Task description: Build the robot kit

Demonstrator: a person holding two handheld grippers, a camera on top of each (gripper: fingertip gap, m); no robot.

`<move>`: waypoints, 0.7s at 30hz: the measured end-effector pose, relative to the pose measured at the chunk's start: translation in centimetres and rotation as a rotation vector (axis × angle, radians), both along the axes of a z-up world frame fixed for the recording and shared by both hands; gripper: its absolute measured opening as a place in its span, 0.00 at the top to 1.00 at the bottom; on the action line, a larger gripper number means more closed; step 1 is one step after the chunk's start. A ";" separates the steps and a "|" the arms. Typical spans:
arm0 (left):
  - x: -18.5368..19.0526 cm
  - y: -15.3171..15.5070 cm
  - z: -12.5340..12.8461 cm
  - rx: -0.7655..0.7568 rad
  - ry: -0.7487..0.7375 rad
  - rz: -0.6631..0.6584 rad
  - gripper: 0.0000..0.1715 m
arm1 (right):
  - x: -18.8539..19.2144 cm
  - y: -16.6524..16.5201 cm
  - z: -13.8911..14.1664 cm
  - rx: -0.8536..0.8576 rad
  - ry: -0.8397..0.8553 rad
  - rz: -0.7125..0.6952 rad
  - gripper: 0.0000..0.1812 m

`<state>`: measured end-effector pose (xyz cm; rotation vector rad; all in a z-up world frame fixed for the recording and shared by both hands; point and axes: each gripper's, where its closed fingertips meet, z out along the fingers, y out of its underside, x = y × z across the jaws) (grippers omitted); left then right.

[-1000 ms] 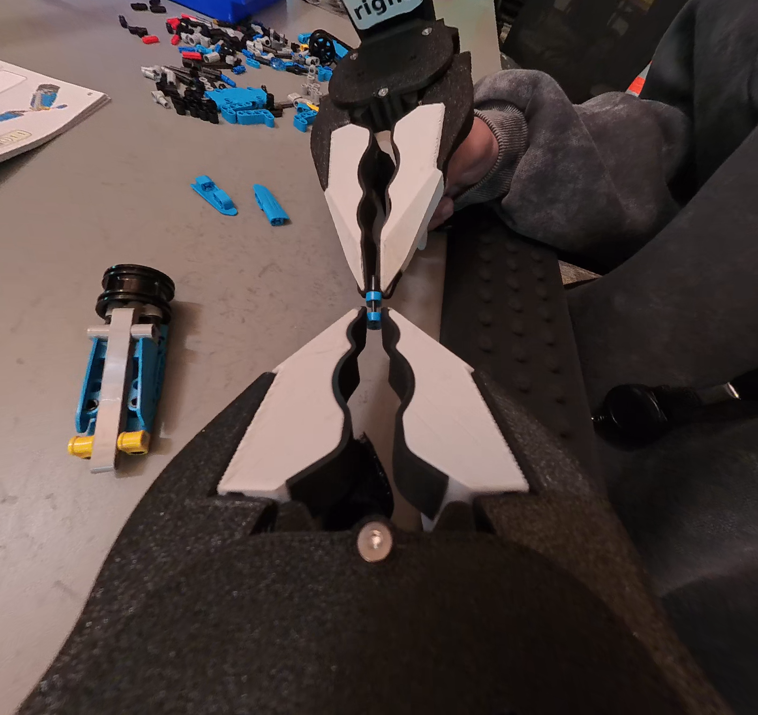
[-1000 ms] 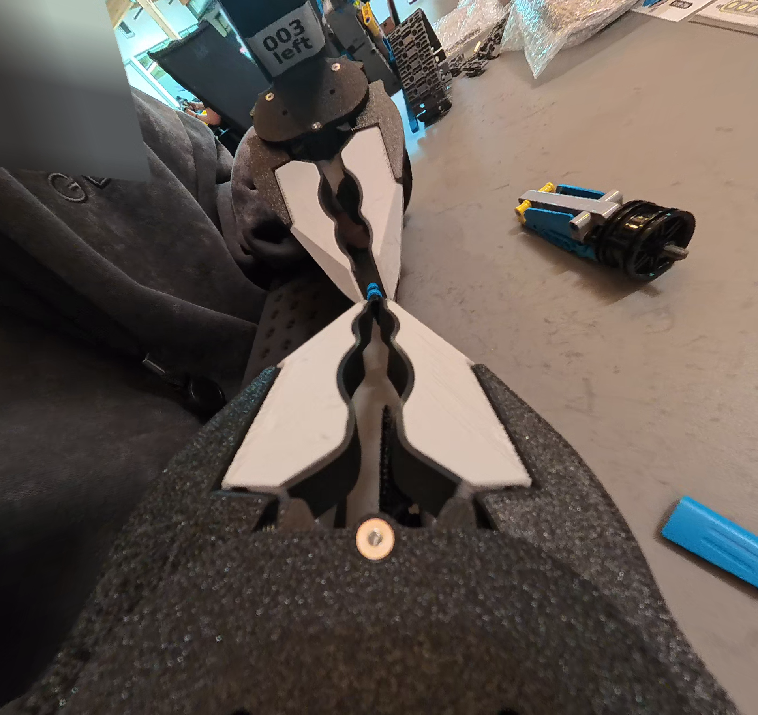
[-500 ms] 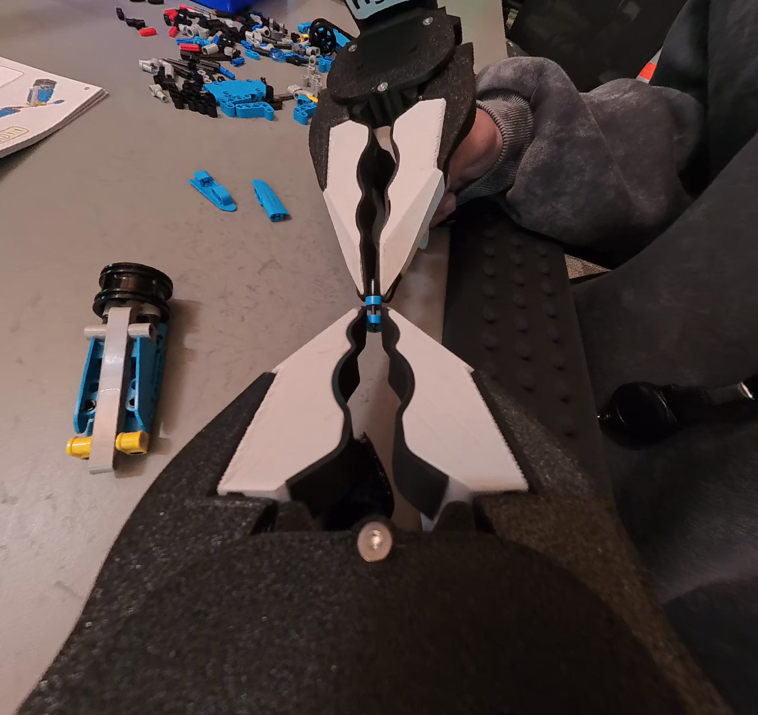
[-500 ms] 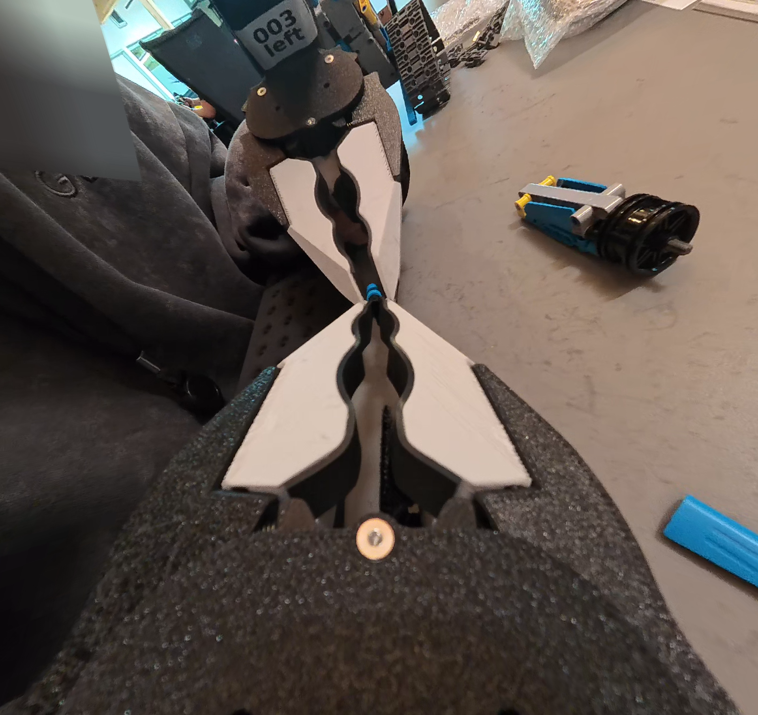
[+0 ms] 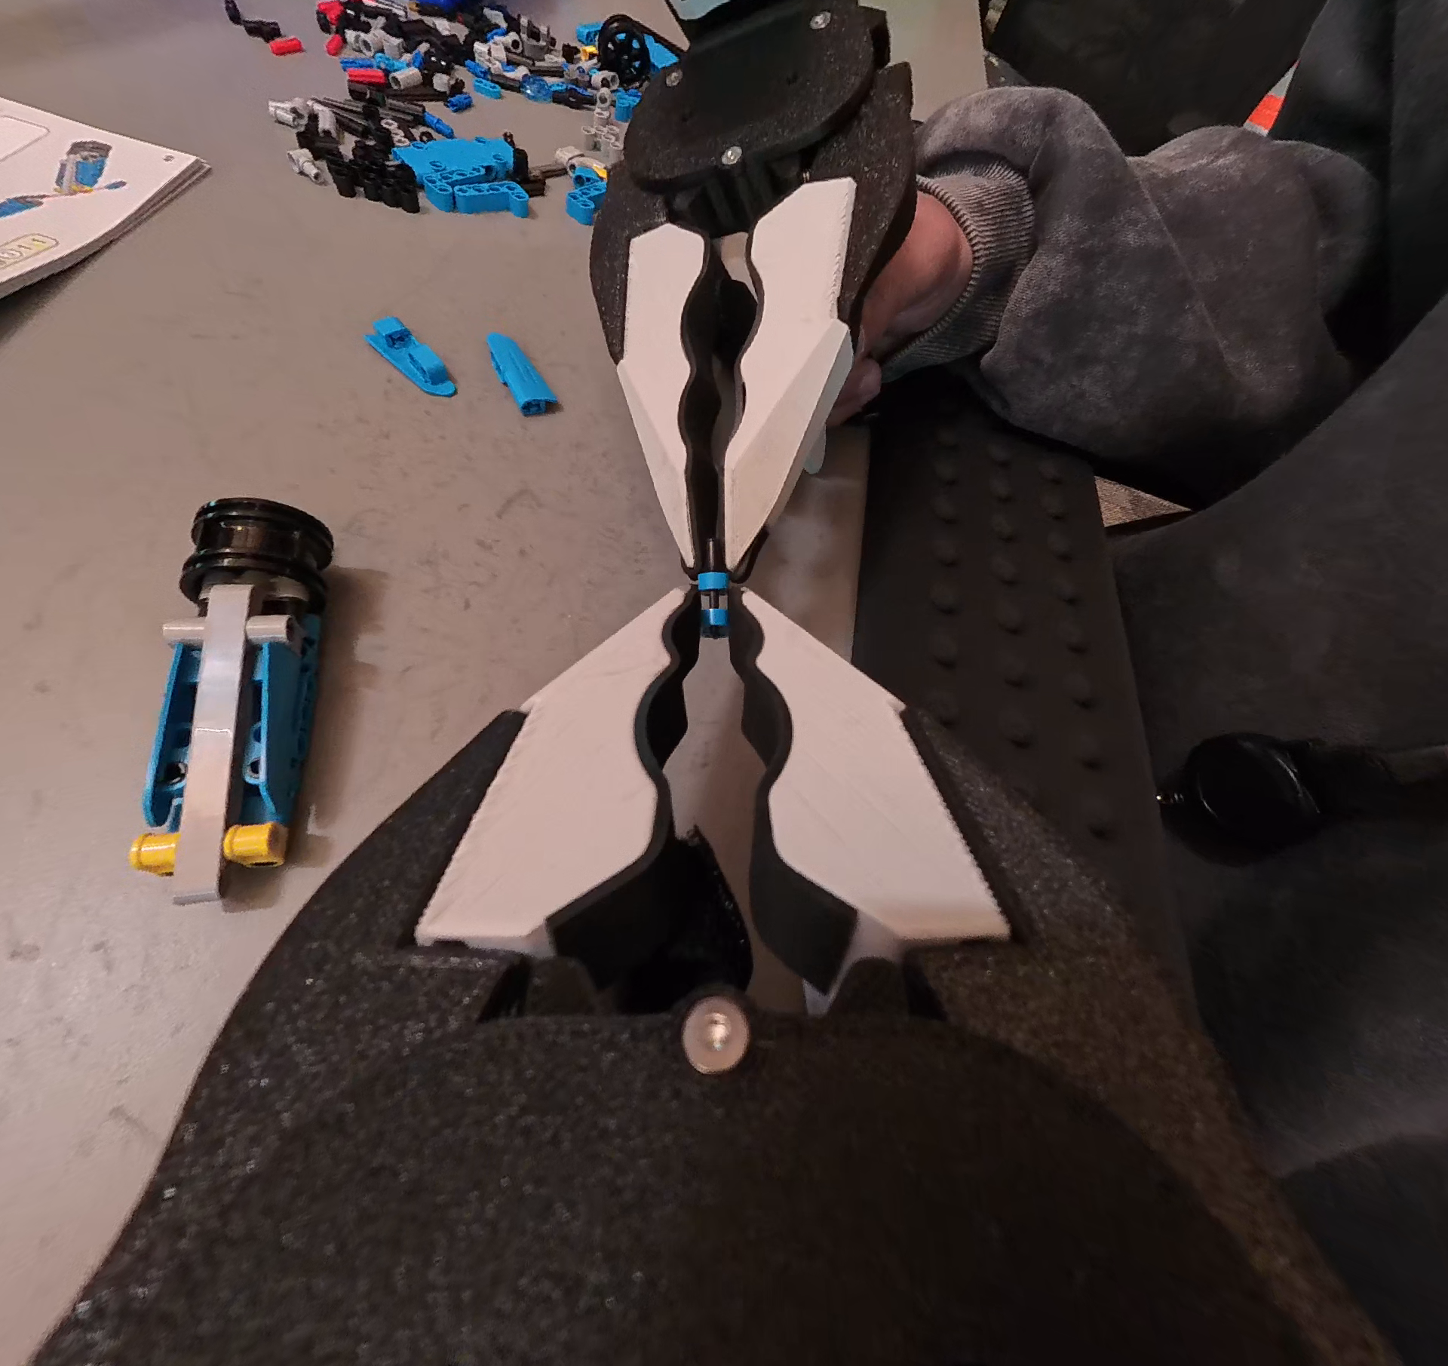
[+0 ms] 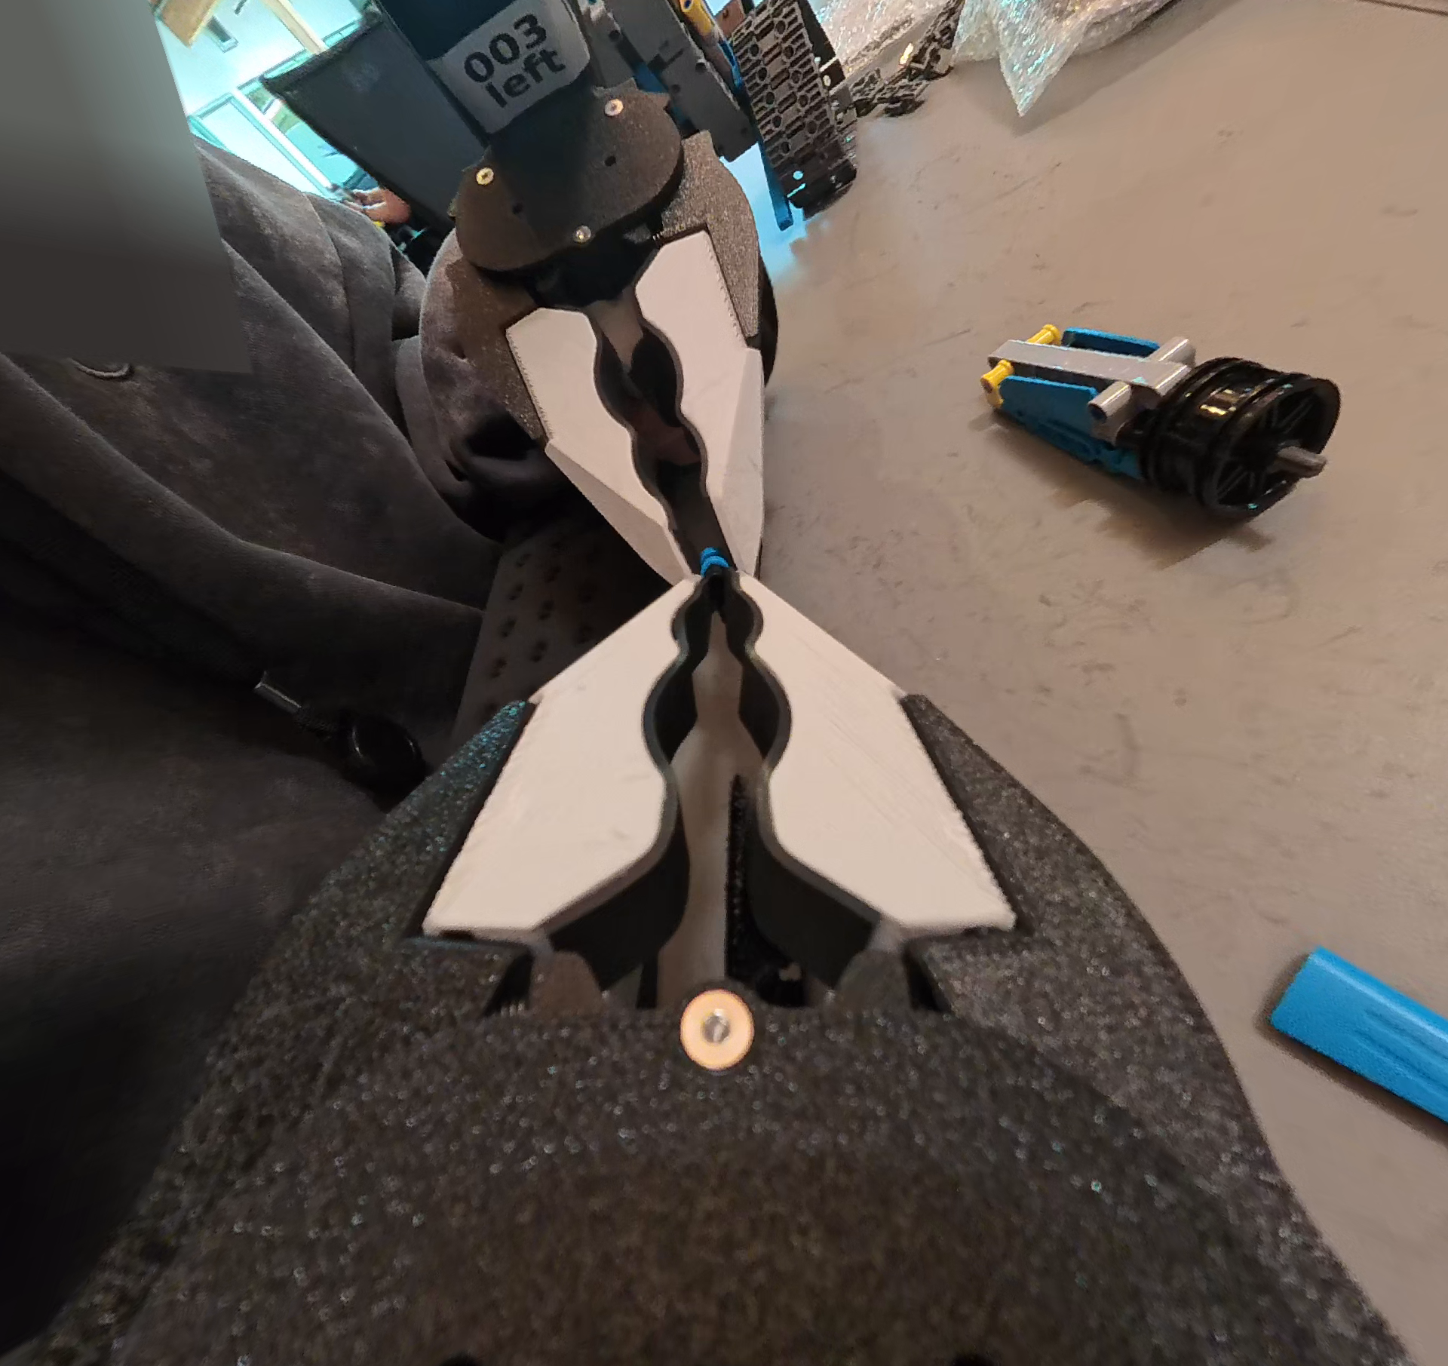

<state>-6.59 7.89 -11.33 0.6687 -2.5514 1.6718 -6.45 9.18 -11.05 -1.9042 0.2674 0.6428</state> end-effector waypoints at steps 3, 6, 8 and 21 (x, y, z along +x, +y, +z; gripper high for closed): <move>0.5 0.0 1.3 -0.093 0.012 0.017 0.96 | 0.5 -0.3 1.1 0.056 0.013 -0.021 0.98; 0.9 0.6 1.8 -0.141 0.032 0.045 0.93 | 1.0 -0.5 1.7 0.088 0.057 -0.040 0.99; 0.7 0.6 1.5 -0.118 0.033 0.033 0.93 | 1.4 -0.9 2.2 0.116 0.099 -0.053 0.99; -0.5 0.3 -1.4 0.098 -0.031 -0.030 0.96 | 0.0 -0.4 -0.5 -0.044 -0.061 0.003 0.98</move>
